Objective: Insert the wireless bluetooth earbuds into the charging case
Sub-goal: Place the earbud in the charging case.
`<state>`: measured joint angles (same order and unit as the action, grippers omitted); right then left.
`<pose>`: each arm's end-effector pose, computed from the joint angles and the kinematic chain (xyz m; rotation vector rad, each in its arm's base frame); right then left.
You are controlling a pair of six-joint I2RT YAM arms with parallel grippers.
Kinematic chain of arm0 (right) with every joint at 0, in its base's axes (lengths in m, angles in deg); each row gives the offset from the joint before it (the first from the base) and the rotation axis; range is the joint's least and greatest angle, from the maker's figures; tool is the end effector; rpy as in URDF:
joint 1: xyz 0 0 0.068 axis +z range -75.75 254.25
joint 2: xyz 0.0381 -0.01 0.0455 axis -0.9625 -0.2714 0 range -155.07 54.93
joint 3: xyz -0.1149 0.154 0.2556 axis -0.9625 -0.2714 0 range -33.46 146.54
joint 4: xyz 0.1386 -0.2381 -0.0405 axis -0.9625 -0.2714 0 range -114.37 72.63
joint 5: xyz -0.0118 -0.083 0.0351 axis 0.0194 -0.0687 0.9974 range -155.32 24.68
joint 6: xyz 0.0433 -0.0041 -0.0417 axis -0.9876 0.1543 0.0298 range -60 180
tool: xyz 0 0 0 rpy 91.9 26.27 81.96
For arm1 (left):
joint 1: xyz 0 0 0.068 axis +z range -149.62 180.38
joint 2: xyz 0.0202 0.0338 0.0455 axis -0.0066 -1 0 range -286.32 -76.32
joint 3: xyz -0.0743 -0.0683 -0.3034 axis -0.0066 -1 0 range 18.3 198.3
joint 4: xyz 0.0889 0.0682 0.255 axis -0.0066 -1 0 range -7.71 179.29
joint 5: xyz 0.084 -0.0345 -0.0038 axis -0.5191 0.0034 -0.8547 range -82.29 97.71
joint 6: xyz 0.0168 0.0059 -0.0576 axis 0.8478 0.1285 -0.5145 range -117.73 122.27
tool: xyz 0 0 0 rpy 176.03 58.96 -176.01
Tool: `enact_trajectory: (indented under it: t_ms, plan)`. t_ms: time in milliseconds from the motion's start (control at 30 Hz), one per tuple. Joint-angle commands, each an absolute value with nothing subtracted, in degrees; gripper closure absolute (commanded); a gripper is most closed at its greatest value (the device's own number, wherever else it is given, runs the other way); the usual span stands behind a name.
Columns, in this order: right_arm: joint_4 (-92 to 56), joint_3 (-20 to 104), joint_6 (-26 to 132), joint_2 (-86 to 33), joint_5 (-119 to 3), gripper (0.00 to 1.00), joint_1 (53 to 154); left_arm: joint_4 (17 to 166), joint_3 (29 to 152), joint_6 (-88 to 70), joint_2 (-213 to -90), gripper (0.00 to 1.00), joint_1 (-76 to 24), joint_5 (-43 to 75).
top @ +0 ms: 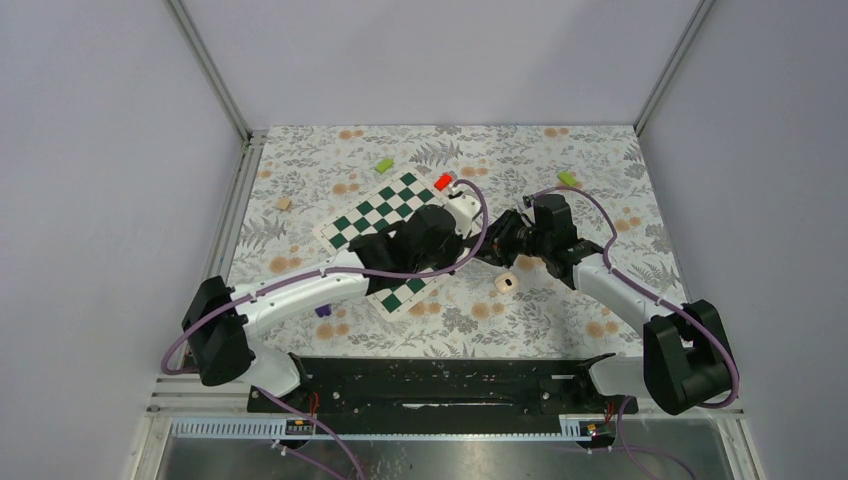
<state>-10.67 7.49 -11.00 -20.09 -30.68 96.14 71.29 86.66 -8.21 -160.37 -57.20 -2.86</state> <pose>0.2588 0.1314 0.2666 0.5669 2.3060 1.5301 0.1974 -0.2954 0.3453 0.7740 2.0469 -0.4870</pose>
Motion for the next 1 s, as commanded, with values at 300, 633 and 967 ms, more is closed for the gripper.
enact_trajectory:
  t_ms: [300,633,967]
  plan:
    - [-7.5,8.6,-12.0,-20.0,-26.7,1.00,96.1,80.8,81.8,-9.0,-156.2,1.00,-56.9,-6.3]
    - [-5.6,8.2,-13.6,-20.5,-25.7,1.00,96.1,84.2,77.9,-7.5,-152.4,1.00,-56.5,-8.4]
    - [-4.6,8.4,-14.7,-20.0,-25.5,1.00,96.1,86.1,76.8,-9.1,-152.1,1.00,-56.4,-7.5]
